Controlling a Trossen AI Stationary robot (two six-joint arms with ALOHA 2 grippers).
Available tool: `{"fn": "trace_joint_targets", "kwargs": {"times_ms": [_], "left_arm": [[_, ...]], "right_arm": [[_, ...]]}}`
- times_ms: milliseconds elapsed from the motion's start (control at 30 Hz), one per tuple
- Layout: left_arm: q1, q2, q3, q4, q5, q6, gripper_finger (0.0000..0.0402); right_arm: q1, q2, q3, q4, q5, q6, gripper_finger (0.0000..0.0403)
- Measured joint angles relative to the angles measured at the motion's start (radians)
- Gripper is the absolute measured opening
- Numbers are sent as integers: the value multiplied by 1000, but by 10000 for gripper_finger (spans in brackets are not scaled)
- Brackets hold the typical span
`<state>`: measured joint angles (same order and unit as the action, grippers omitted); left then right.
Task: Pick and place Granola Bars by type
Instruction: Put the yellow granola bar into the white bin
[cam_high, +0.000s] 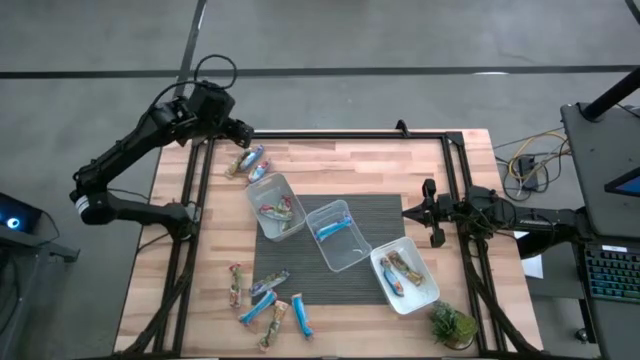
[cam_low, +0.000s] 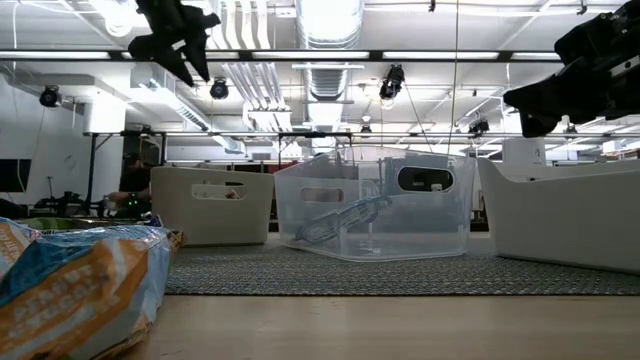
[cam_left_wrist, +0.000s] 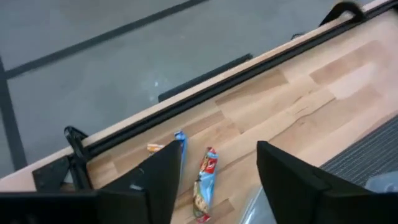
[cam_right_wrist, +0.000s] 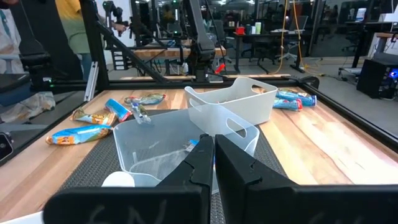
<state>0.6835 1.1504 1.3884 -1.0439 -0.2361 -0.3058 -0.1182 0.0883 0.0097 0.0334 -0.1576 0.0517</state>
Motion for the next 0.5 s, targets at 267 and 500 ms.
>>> {"fn": "trace_joint_targets", "kwargs": {"times_ms": [267,500], "left_arm": [[29,135,125,-171,2,42,209],[70,255,210,-249,2,51,209]], "right_arm": [[0,0,0,0,0,0,8],[0,0,0,0,0,0,8]]}}
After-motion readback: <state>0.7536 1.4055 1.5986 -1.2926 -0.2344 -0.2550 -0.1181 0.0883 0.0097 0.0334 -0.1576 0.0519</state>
